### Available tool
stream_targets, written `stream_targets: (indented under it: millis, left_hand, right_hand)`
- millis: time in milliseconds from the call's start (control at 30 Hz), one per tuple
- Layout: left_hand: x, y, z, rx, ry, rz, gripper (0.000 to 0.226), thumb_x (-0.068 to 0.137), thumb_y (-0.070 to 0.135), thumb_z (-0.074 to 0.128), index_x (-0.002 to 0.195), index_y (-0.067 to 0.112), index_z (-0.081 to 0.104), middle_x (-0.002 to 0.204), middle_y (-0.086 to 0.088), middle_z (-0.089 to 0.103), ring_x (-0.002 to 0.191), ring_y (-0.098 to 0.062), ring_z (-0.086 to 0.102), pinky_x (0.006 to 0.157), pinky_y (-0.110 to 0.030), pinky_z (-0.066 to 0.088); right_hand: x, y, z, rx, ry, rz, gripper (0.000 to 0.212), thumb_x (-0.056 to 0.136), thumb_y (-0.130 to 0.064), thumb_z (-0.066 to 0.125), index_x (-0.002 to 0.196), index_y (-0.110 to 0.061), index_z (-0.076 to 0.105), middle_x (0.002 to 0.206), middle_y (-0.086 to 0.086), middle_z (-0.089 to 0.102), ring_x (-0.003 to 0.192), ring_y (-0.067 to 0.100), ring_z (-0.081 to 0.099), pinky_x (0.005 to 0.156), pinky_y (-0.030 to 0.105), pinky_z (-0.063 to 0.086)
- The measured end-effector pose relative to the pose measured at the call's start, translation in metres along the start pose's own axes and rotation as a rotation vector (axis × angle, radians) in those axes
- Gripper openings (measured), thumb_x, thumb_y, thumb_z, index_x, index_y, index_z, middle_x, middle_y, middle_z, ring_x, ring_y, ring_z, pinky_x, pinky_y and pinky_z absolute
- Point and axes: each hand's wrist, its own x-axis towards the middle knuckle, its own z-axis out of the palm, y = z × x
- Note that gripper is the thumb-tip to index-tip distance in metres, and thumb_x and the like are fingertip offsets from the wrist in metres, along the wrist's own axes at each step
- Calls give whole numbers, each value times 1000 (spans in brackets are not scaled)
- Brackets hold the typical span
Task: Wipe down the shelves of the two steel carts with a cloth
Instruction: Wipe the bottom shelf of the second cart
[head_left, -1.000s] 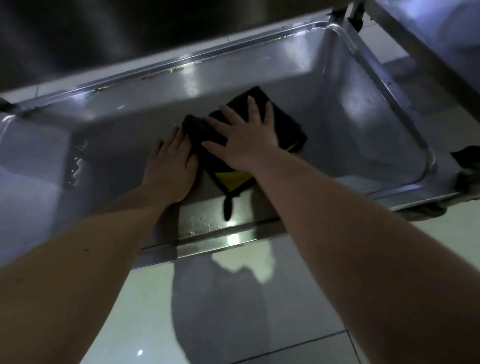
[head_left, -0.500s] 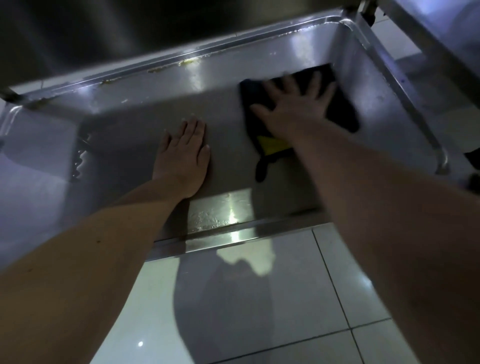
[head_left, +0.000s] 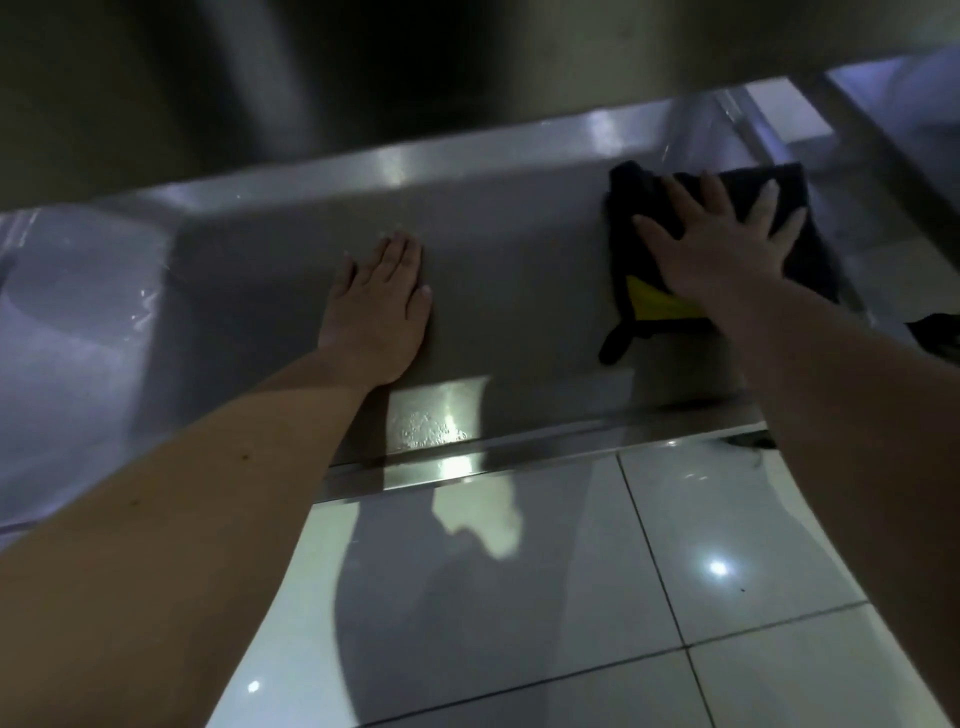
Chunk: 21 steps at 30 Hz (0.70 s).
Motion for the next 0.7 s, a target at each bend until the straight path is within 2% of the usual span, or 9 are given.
stream_targets:
  millis: [67, 167, 267, 333, 433, 567, 633, 700]
  left_hand:
    - [0, 2, 0, -7, 1, -1, 56, 103, 33, 25, 154, 17, 11, 162, 1, 4, 148, -14, 1, 119, -40, 2]
    - [-2, 6, -5, -32, 5, -17, 56, 102, 31, 26, 154, 14, 13, 162, -3, 4, 149, -18, 0, 119, -44, 2]
    - [-8, 12, -19, -120, 76, 54, 53, 102, 24, 31, 152, 9, 18, 161, -9, 8, 149, -23, 1, 119, -47, 0]
    - [-17, 11, -31, -262, 122, 97, 51, 103, 20, 33, 151, 9, 21, 161, -10, 9, 148, -24, 2, 119, -43, 0]
    - [-44, -2, -43, -474, 141, 34, 49, 103, 18, 34, 151, 11, 23, 161, -9, 11, 148, -21, 2, 119, -34, 0]
    - [-93, -36, -50, -522, 124, -57, 48, 103, 17, 36, 151, 14, 25, 160, -6, 14, 148, -18, 2, 119, -30, -1]
    - [-115, -52, -51, -511, 147, -83, 49, 102, 14, 39, 150, 13, 28, 159, -8, 18, 148, -20, 4, 120, -32, 0]
    - [-131, -60, -51, -507, 143, -111, 50, 101, 13, 39, 150, 12, 30, 159, -9, 19, 148, -23, 4, 120, -36, 2]
  right_hand:
    - [-19, 11, 0, 4, -12, 42, 70, 85, -78, 8, 149, -51, 4, 163, -11, 2, 145, 45, -7, 111, 67, -6]
    - [-61, -11, 5, 10, -27, 55, 67, 87, -76, 7, 149, -52, -2, 163, -11, -3, 145, 46, -10, 111, 67, -7]
    - [-104, -55, 11, 1, -82, -50, 66, 88, -75, 5, 148, -51, -11, 162, -9, -12, 144, 47, -14, 110, 69, -9]
    - [-129, -88, 17, -6, -96, -143, 65, 88, -74, 3, 146, -51, -15, 161, -9, -18, 143, 47, -18, 108, 70, -11]
    - [-157, -137, 25, 25, -99, -210, 65, 89, -73, 5, 146, -50, -16, 161, -9, -20, 141, 48, -23, 106, 70, -15]
    - [-191, -206, 31, 11, -147, -267, 65, 90, -70, 6, 146, -48, -19, 159, -6, -26, 137, 52, -28, 99, 73, -18]
    - [-210, -242, 33, -28, -189, -306, 66, 92, -65, 13, 145, -47, -23, 157, -4, -31, 135, 54, -30, 96, 74, -20]
    - [-222, -265, 33, -65, -237, -364, 75, 93, -54, 28, 144, -46, -26, 155, -3, -36, 133, 55, -33, 94, 75, -21]
